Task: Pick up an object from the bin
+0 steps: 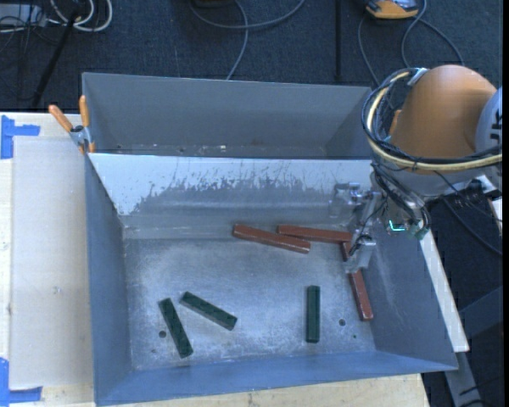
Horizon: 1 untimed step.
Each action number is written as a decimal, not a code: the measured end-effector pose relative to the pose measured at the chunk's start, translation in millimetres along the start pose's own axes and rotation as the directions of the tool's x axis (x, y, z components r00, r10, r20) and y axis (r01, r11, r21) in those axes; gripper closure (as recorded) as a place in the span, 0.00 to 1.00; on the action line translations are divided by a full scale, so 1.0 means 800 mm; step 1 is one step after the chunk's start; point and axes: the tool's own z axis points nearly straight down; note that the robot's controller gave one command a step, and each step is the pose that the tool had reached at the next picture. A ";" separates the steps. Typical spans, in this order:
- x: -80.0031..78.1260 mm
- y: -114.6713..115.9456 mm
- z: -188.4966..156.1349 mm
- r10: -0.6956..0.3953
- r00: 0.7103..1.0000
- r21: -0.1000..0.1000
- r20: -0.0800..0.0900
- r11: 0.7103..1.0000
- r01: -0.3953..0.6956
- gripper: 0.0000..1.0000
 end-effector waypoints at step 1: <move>-0.015 -0.017 0.174 0.252 0.968 -0.002 0.008 0.968 -0.252 0.00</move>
Offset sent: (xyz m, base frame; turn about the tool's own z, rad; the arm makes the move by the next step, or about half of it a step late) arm 0.0101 -0.0129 -0.1395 0.2529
